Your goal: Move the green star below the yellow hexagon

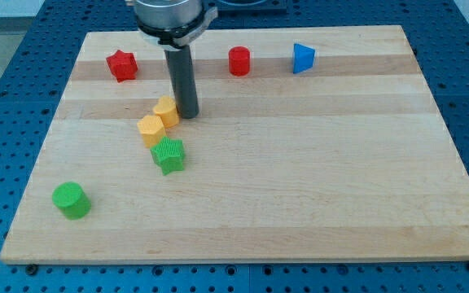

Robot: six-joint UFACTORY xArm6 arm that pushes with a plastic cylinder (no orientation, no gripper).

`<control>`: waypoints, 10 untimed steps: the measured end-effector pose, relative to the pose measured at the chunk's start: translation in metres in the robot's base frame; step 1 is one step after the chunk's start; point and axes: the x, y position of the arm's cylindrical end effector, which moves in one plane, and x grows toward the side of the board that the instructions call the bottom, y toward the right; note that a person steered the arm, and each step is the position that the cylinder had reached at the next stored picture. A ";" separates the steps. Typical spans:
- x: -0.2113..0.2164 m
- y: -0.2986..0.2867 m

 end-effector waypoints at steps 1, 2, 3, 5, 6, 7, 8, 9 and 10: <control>0.000 -0.007; 0.021 0.022; 0.062 0.055; 0.073 0.053; 0.080 0.040; 0.090 0.024; 0.097 0.006; 0.098 -0.006; 0.098 -0.006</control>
